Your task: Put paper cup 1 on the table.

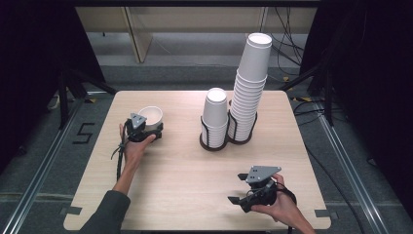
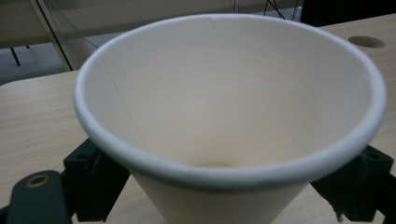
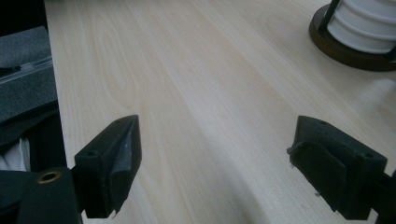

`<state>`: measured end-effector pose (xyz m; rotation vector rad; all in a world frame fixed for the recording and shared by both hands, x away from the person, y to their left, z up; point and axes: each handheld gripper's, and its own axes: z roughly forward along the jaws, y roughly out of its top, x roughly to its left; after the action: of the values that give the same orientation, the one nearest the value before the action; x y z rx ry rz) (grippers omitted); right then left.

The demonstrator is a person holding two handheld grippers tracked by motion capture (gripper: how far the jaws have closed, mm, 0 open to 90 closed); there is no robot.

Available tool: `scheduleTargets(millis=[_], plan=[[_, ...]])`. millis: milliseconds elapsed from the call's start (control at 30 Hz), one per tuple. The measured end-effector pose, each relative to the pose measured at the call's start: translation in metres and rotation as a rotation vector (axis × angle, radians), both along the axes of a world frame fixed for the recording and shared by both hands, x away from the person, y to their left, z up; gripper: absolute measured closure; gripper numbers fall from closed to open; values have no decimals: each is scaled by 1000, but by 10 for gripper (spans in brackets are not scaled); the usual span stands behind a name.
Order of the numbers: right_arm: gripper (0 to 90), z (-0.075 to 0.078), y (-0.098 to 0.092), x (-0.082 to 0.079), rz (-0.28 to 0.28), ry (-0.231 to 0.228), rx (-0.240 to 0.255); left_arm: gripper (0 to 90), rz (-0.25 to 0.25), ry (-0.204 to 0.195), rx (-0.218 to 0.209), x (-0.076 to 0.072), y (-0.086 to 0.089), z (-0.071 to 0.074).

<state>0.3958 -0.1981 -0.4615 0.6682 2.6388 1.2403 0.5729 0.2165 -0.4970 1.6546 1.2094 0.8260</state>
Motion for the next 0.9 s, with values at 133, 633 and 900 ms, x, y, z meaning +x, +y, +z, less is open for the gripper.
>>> scheduleTargets(millis=[133,633,900], plan=[[172,0,0,-1,0,1,-1,135,-5,6,12,-3,2,-1],[171,-1,1,0,0,-8,-11,142,-30,63,15,-20,12,-1],[171,-1,0,0,-1,-9,-7,143,-53,66,1,-39,13,9]])
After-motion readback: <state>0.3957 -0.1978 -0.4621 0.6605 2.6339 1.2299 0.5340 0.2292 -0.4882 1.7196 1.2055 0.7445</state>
